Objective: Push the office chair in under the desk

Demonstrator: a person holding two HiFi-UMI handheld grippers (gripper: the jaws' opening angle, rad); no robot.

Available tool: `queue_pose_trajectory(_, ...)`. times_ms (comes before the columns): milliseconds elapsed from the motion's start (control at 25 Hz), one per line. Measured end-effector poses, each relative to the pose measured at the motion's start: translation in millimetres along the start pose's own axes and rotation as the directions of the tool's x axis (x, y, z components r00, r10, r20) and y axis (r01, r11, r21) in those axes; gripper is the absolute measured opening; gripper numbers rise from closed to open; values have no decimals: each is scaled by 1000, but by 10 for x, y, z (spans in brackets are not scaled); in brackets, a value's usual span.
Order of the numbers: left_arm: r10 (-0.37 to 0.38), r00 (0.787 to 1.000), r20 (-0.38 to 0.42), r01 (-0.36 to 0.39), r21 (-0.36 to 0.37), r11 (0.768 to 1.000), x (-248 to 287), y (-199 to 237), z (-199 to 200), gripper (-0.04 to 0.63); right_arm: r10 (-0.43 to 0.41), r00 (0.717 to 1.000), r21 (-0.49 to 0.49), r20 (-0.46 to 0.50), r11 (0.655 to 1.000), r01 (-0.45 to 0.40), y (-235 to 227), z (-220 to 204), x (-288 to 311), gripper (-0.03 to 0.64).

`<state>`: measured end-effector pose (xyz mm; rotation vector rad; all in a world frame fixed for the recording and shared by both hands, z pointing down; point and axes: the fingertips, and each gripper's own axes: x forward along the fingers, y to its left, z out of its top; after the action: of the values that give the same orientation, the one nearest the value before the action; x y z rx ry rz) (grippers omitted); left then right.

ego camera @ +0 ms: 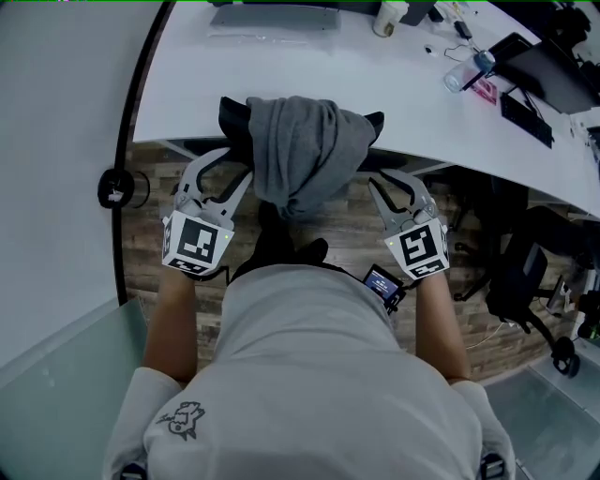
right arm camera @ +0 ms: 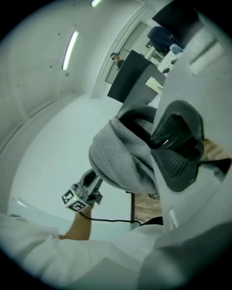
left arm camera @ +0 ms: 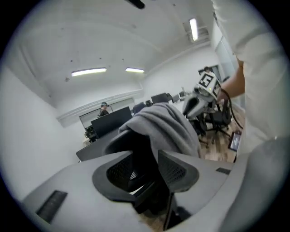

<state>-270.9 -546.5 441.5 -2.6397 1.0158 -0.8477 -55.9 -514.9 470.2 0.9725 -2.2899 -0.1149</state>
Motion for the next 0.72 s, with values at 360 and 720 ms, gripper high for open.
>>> queue_pose_trajectory(360,48,972,228,28,-318,948,-195,-319,477,-2,-9,982,140,187,990,-18,248,281,-300,3)
queue_pose_trajectory(720,42,960,275,62,-361,931,-548,-607,886,-2,18,974,127,227,991,-48,331,348,-656,3)
